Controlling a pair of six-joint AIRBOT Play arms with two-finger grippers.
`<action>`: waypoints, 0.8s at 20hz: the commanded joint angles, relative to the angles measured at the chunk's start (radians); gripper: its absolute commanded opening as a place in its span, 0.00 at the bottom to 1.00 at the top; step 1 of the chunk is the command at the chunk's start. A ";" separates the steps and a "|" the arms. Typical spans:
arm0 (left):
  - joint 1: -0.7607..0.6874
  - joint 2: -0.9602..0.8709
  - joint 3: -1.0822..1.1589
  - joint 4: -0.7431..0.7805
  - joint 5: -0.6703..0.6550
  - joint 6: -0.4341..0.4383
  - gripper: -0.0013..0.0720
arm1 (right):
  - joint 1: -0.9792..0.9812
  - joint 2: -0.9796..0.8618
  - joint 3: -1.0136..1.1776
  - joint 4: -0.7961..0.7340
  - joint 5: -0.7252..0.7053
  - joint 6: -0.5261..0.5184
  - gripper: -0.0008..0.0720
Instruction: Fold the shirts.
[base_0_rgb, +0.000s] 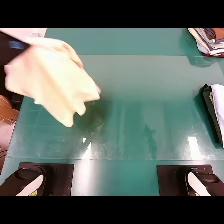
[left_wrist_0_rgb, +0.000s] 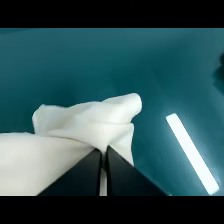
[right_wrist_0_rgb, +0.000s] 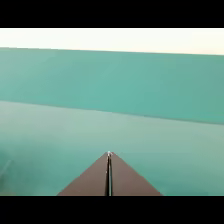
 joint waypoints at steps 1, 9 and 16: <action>-0.278 -0.200 0.009 -0.008 0.006 -0.002 0.05 | 0.001 0.006 0.000 0.000 -0.012 0.001 0.03; -0.434 -0.503 0.012 0.091 0.021 0.109 0.70 | 0.001 0.006 0.000 -0.002 -0.002 0.000 0.03; -0.029 -0.457 -0.102 0.125 -0.069 0.100 0.70 | 0.001 0.005 -0.001 -0.003 0.018 0.000 0.03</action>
